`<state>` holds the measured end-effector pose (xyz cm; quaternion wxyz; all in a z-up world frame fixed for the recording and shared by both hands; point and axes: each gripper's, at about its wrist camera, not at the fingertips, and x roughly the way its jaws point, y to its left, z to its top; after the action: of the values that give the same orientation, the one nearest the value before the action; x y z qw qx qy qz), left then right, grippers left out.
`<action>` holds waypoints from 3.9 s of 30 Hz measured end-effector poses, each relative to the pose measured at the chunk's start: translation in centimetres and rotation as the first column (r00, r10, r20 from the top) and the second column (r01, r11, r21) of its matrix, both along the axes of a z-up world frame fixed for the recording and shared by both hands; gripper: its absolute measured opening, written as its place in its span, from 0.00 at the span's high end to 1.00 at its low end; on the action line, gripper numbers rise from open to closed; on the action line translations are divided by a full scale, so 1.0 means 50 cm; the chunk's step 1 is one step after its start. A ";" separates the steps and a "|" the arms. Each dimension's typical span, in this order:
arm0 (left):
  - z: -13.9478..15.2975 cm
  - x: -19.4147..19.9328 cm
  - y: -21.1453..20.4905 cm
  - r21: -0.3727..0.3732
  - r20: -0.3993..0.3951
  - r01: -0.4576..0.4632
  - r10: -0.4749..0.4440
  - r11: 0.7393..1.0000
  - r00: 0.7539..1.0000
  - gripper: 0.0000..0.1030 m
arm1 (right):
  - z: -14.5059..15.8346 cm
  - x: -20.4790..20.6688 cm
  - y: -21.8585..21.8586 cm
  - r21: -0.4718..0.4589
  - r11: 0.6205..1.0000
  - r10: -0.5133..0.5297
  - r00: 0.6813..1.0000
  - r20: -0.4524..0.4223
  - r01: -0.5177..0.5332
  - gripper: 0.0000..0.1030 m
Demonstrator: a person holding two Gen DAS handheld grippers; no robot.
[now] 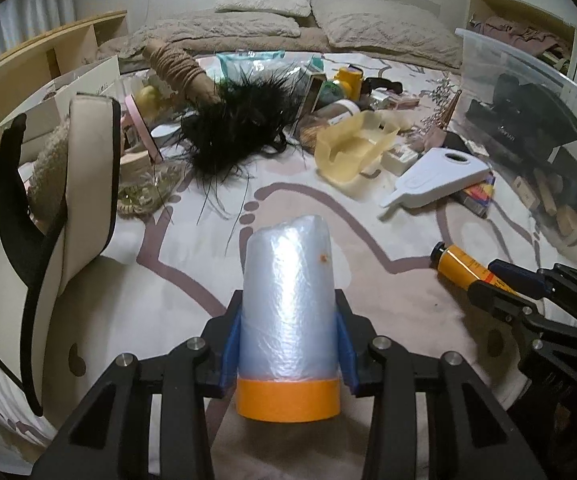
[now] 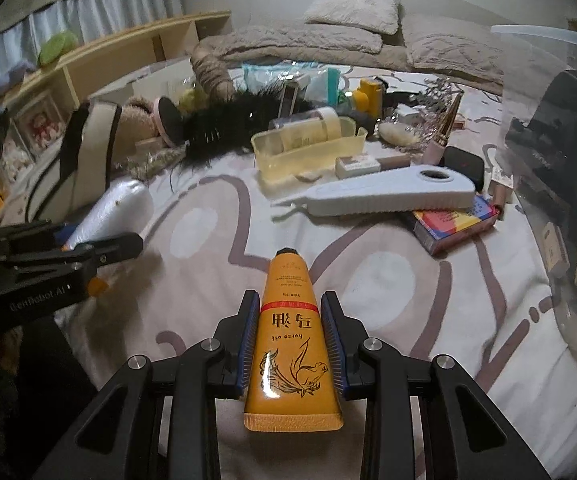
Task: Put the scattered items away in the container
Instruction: 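Lift the plastic roll with the left tool while the right tool lifts the yellow tube, then release the yellow tube into the clear bin while the left tool drops the roll in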
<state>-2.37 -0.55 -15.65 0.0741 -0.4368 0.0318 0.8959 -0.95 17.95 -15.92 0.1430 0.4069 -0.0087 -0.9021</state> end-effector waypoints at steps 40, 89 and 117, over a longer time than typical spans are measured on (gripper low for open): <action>0.246 -0.067 0.217 0.098 -0.284 0.267 -0.230 0.959 0.931 0.61 | 0.407 0.010 0.323 -0.115 0.991 -0.110 0.933 -0.343 0.074 0.69; 0.509 -0.234 0.600 0.062 -0.413 0.547 -0.478 0.835 0.775 0.61 | 0.440 -0.231 0.605 -0.060 0.959 -0.277 0.961 -0.018 0.275 0.69; 0.387 -0.284 0.709 0.136 -0.202 0.515 -0.486 0.846 0.850 0.61 | 0.490 -0.151 0.686 -0.309 0.892 -0.391 0.907 -0.157 0.331 0.08</action>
<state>-16.58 34.89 3.71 0.3433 -0.3312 0.0672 0.8763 -8.49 52.25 8.56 0.0272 0.2742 -0.1942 -0.9415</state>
